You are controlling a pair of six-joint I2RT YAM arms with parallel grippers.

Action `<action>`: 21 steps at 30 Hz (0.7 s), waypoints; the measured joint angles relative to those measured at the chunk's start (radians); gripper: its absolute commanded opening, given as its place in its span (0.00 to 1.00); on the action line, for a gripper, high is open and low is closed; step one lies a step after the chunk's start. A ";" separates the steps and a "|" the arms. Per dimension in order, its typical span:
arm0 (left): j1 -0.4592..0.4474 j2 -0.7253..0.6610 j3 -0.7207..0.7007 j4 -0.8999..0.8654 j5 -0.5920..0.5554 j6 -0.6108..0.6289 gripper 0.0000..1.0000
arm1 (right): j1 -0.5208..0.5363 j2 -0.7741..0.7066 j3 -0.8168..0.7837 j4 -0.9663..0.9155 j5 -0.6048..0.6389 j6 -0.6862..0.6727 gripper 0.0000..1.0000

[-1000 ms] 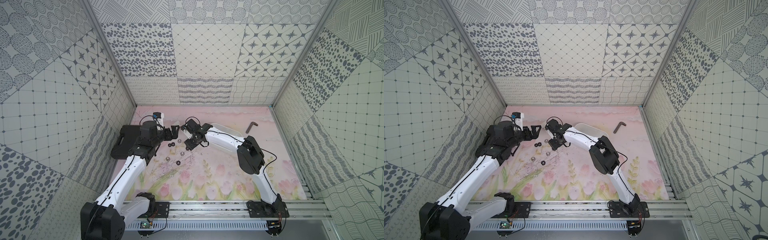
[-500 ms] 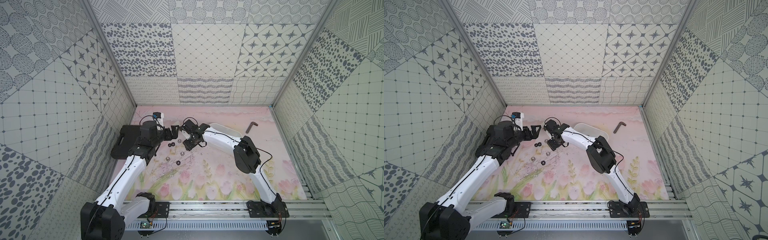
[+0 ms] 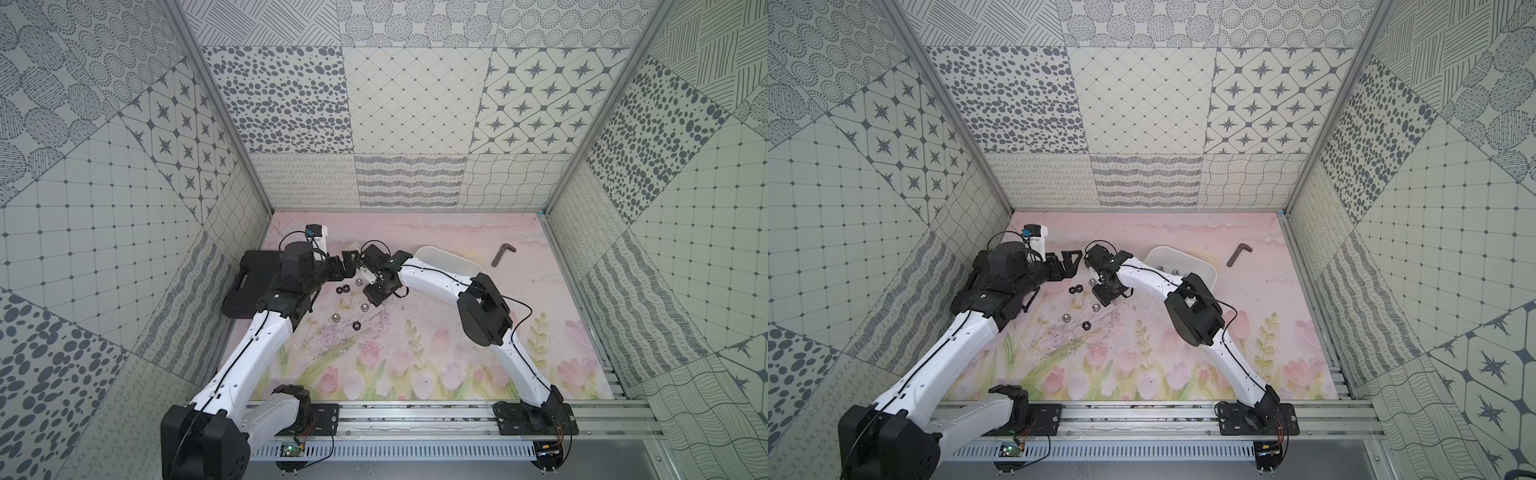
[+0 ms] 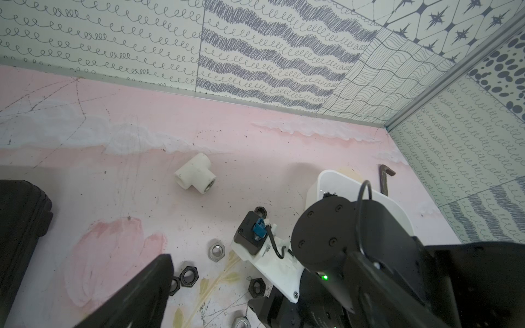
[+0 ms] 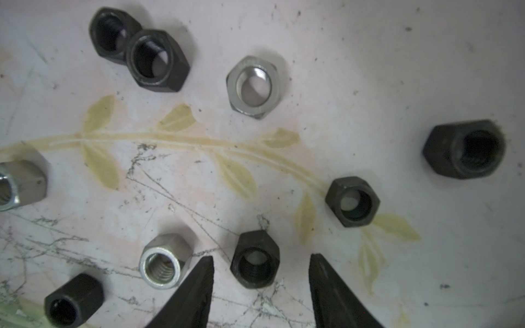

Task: Put the nuts on the desktop into the storage box
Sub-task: Pick up the nut from the center of the board.

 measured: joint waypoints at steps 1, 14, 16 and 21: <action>0.000 0.000 0.000 0.000 0.000 0.000 0.99 | 0.000 0.000 0.000 0.000 0.000 0.000 0.54; 0.000 -0.009 0.000 0.000 -0.011 0.000 0.99 | 0.000 0.023 0.021 -0.002 0.001 0.008 0.32; 0.000 -0.011 -0.001 0.000 -0.014 0.000 0.99 | 0.000 0.026 0.021 -0.004 0.003 0.008 0.26; 0.000 -0.011 -0.003 0.000 -0.016 0.000 0.99 | 0.000 0.026 0.021 -0.003 0.005 0.008 0.21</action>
